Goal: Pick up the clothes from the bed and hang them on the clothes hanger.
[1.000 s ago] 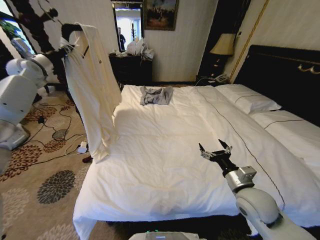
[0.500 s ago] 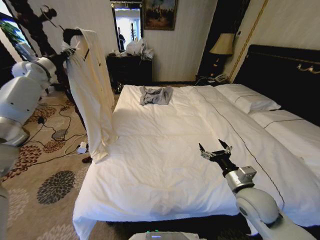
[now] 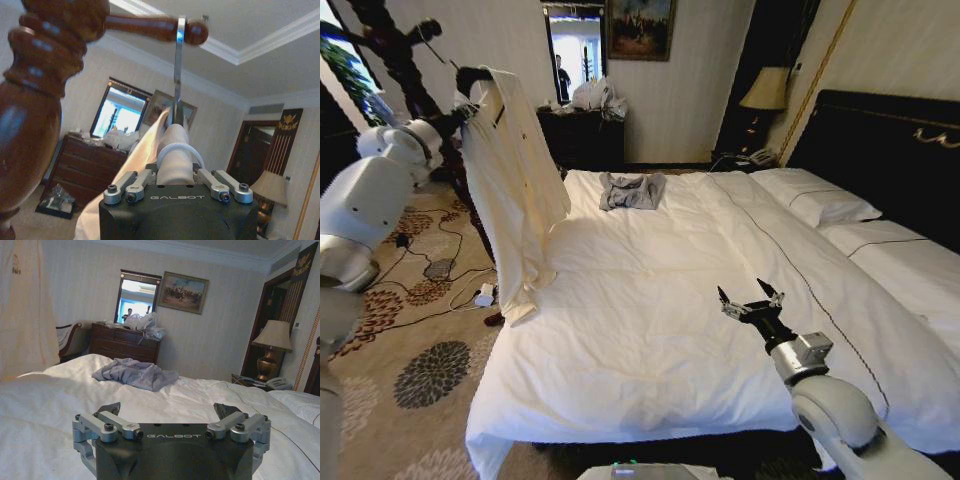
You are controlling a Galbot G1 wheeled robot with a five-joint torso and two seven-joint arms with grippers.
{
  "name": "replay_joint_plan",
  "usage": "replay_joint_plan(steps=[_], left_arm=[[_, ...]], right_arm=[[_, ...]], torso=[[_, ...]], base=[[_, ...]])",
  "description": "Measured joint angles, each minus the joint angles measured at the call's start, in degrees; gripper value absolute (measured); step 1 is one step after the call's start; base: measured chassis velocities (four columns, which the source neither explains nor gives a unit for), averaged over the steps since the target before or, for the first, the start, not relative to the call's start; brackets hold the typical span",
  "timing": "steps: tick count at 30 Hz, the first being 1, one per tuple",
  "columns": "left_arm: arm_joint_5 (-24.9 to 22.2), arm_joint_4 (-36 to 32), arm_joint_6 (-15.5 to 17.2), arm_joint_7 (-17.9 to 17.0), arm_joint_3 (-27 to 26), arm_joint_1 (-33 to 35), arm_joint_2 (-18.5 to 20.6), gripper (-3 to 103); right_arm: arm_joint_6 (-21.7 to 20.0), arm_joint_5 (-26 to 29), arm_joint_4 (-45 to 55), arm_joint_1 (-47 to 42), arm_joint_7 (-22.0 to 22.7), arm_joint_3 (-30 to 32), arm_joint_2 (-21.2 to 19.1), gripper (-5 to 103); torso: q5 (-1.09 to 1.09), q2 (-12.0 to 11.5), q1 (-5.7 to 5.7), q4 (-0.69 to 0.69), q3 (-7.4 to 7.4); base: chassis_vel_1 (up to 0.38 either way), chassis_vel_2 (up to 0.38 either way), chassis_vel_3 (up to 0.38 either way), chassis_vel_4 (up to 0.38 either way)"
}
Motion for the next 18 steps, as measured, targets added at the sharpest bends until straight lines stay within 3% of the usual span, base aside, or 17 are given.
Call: replay_joint_plan(steps=[11, 14, 15, 18], left_arm=[[0.7, -3.1, -0.4, -2.4, -1.5, 0.4, 1.4, 69], [0.5, -3.4, -0.3, -2.6, -1.6, 0.3, 1.7, 74], [0.4, -3.9, -0.3, -2.7, -1.6, 0.3, 2.0, 85], [0.3, -4.5, -0.2, -2.8, -1.6, 0.5, 2.5, 90]], right_arm=[[0.0, 0.0, 0.0, 0.0, 0.0, 0.0, 0.0, 100], [0.0, 0.0, 0.0, 0.0, 0.0, 0.0, 0.0, 100], [0.0, 0.0, 0.0, 0.0, 0.0, 0.0, 0.0, 100], [0.0, 0.0, 0.0, 0.0, 0.0, 0.0, 0.0, 100]], torso=[[0.0, 0.0, 0.0, -0.01, 0.0], [0.0, 0.0, 0.0, 0.0, 0.0], [-0.01, 0.0, 0.0, 0.0, 0.0], [0.0, 0.0, 0.0, 0.0, 0.0]], base=[[0.0, 0.0, 0.0, 0.0], [0.0, 0.0, 0.0, 0.0], [0.0, 0.0, 0.0, 0.0], [0.0, 0.0, 0.0, 0.0]])
